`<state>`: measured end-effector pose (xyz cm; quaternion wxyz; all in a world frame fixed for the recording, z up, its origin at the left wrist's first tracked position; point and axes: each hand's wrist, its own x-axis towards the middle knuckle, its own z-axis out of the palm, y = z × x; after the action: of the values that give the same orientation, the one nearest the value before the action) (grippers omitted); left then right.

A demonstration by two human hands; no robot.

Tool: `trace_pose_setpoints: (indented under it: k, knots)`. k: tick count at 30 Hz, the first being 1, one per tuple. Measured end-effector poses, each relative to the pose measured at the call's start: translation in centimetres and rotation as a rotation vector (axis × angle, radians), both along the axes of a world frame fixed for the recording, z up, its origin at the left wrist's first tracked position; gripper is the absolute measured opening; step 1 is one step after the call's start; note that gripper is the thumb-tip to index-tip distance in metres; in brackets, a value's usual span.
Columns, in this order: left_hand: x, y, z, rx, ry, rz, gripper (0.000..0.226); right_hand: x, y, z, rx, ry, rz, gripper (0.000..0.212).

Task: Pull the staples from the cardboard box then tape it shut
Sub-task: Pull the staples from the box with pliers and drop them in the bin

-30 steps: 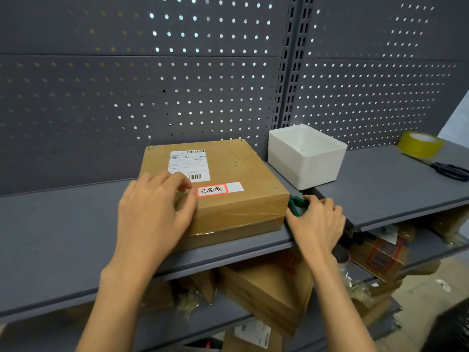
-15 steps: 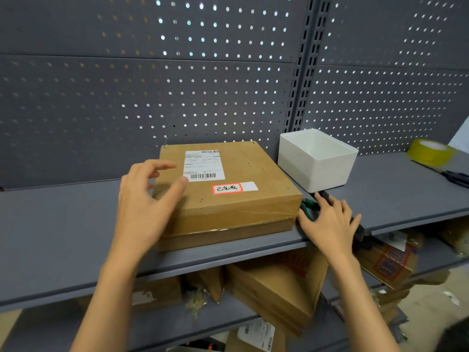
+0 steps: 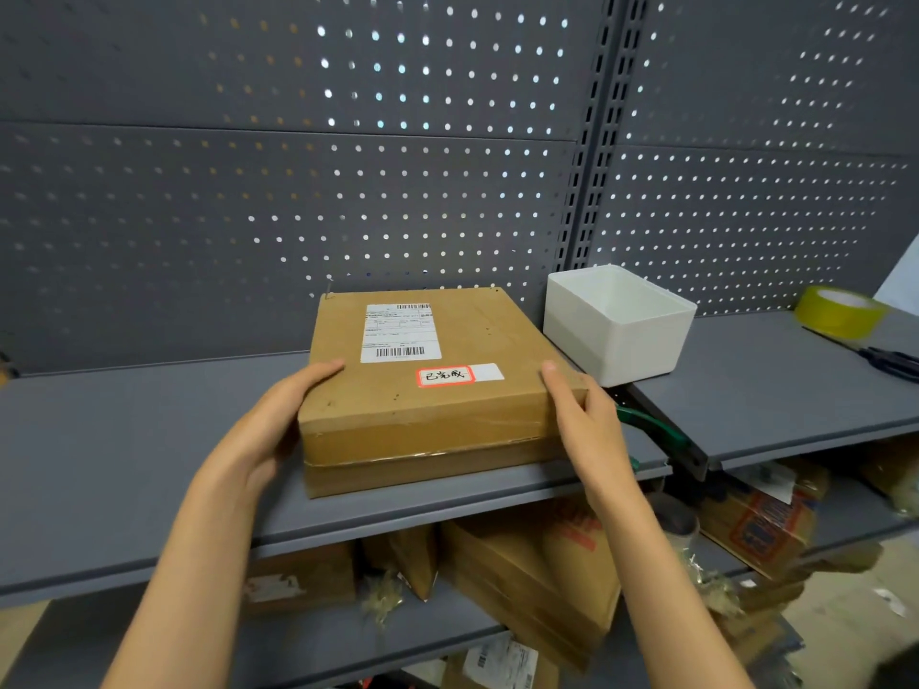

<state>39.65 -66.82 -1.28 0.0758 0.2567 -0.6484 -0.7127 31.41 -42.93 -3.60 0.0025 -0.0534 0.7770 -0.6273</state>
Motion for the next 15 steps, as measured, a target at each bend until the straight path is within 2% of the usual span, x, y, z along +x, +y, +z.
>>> trace_pose_setpoints:
  k: [4, 7, 10, 13, 15]
  knots:
    - [0.3, 0.7, -0.2, 0.091, 0.072, 0.066, 0.018, 0.2, -0.3, 0.1, -0.198, -0.046, -0.008, 0.039]
    - [0.6, 1.1, -0.1, 0.246, 0.196, 0.089, 0.02, 0.7, -0.4, 0.8, -0.259, 0.053, -0.02, 0.033]
    - [0.9, 0.8, 0.6, 0.36, 0.287, 0.066, 0.025, 0.8, -0.1, 2.6, -0.326, 0.183, 0.0, 0.035]
    - [1.0, 0.6, 1.2, 0.413, 0.365, 0.031, 0.043, 0.2, 0.2, 4.6, -0.369, 0.224, 0.065, 0.038]
    - [0.9, 0.6, 1.1, 0.452, 0.431, 0.053, 0.055, 0.3, 0.1, 5.3, -0.359, 0.224, 0.079, 0.052]
